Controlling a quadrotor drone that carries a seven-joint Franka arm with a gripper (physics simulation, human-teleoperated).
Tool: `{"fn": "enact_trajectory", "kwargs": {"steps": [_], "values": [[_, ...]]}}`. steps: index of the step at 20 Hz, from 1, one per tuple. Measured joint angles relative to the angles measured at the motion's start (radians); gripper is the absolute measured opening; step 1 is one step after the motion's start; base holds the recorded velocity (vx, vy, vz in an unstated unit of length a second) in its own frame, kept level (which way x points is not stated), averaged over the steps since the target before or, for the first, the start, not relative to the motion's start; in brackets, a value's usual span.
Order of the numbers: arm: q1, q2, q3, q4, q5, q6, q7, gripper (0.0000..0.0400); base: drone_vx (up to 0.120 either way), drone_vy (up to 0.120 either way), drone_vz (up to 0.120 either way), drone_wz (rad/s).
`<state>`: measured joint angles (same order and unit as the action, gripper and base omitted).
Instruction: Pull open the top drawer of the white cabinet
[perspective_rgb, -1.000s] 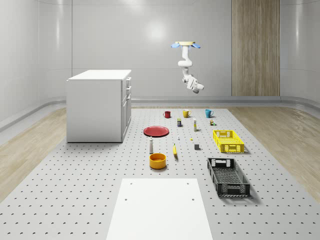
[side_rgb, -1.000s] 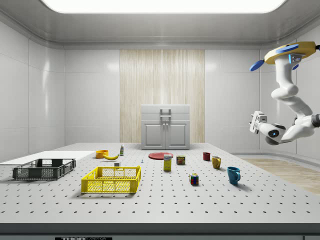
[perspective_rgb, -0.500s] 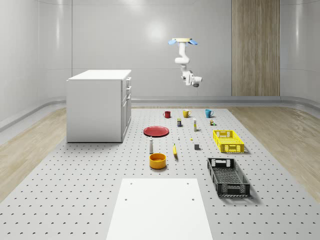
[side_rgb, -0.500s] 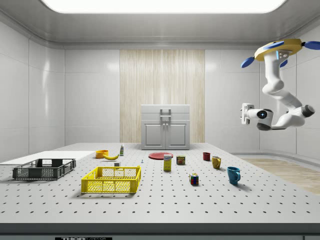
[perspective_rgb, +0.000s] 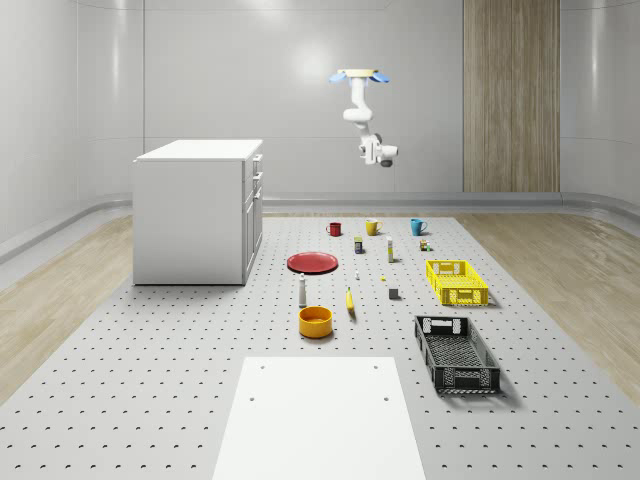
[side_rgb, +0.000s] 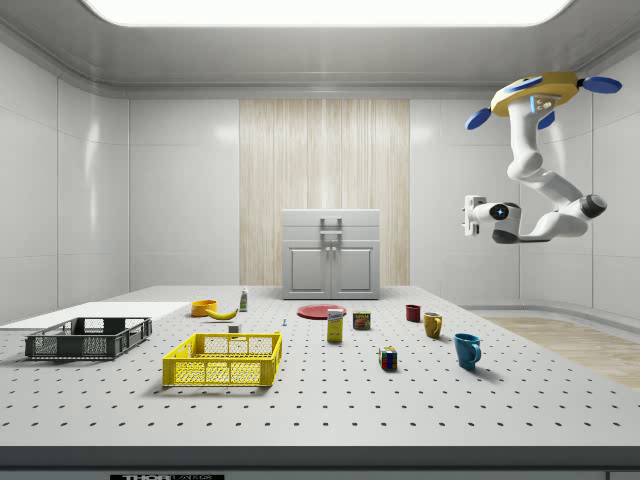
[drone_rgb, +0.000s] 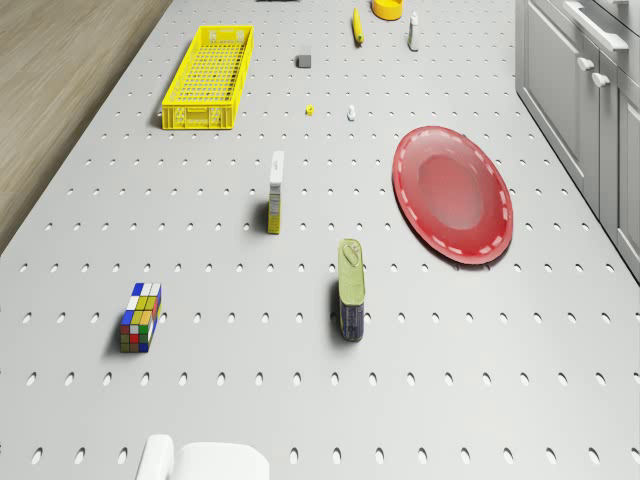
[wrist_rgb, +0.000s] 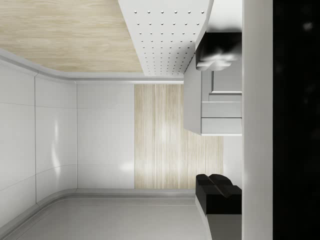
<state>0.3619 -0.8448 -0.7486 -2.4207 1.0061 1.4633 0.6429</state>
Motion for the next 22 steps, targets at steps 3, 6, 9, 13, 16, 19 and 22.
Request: {"fn": "enact_trajectory", "kwargs": {"steps": [3,6,9,13,16,19,22], "values": [[0.020,-0.014,-0.011,-0.003,-0.008,0.015,0.007,0.0305,0.120,-0.120,0.000,0.000],[0.038,-0.029,-0.020,-0.006,-0.016,0.030,0.015,0.0305,0.120,-0.120,0.000,0.000],[0.056,-0.043,-0.029,-0.008,-0.025,0.045,0.023,0.0305,0.120,-0.120,0.107,0.000],[0.079,-0.061,-0.040,-0.011,-0.038,0.064,0.033,0.0305,0.120,-0.120,0.020,0.000],[0.095,-0.074,-0.047,-0.012,-0.047,0.078,0.041,0.0305,0.120,-0.120,0.000,0.000],[0.110,-0.088,-0.054,-0.014,-0.057,0.091,0.049,0.0305,0.120,-0.120,0.000,0.000],[0.125,-0.100,-0.060,-0.016,-0.066,0.104,0.057,0.0305,0.120,-0.120,0.000,0.000]]}}
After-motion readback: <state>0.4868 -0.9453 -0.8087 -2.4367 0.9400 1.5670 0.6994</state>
